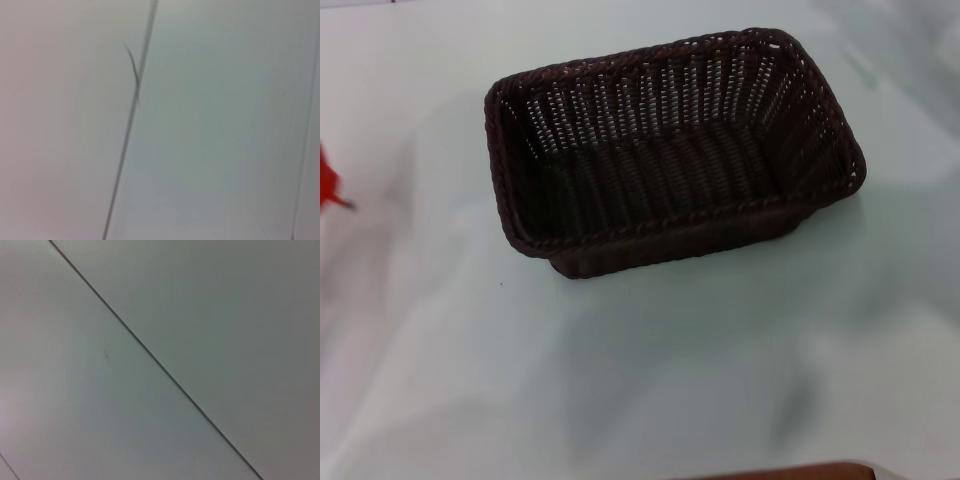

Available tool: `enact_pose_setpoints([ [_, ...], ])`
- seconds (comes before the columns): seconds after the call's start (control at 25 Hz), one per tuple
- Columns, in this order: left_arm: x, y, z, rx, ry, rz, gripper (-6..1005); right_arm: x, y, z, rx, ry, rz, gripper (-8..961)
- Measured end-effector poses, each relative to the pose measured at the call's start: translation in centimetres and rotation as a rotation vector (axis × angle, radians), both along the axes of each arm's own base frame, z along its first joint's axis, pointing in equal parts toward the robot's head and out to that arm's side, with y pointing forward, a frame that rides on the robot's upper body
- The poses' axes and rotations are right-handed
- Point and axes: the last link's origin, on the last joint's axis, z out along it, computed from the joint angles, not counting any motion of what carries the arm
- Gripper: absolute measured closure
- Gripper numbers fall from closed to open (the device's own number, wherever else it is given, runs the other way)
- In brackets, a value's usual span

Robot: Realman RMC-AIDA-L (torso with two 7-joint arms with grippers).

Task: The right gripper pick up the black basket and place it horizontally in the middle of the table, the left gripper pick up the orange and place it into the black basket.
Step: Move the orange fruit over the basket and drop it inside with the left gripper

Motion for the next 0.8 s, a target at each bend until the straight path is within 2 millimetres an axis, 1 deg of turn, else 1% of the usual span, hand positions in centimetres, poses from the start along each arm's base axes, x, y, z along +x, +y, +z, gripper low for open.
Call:
enact_pose_setpoints([
  [0.16,2.3,1.7,0.4,0.007,-0.076,-0.115,795,0.0,0.0,-0.2,0.014,0.007,0.002,29],
  [0.2,3.3,2.6,0.2,-0.016,-0.098,-0.158,802,-0.1,0.0,-0.2,0.015,0.008,0.003,29],
  [0.28,4.7,3.7,-0.5,-0.063,-0.113,-0.213,820,-0.1,0.0,-0.3,0.015,0.008,0.003,29],
  [0.36,5.9,4.8,-1.4,-0.118,-0.108,-0.262,837,-0.1,0.0,-0.3,0.017,0.005,0.004,29],
  [0.44,7.4,5.9,-2.7,-0.183,-0.096,-0.308,855,-0.1,0.0,-0.4,0.018,0.003,0.005,29],
  [0.56,8.8,6.9,-4.8,-0.279,-0.062,-0.338,880,0.1,-0.1,-0.8,0.013,0.006,0.001,29],
  [0.72,10.0,7.9,-7.5,-0.402,0.010,-0.345,903,0.1,-0.1,-1.0,0.014,0.000,0.001,29],
  [0.8,10.3,8.1,-8.4,-0.443,0.040,-0.344,912,0.2,-0.1,-1.0,0.017,-0.004,-0.005,29],
])
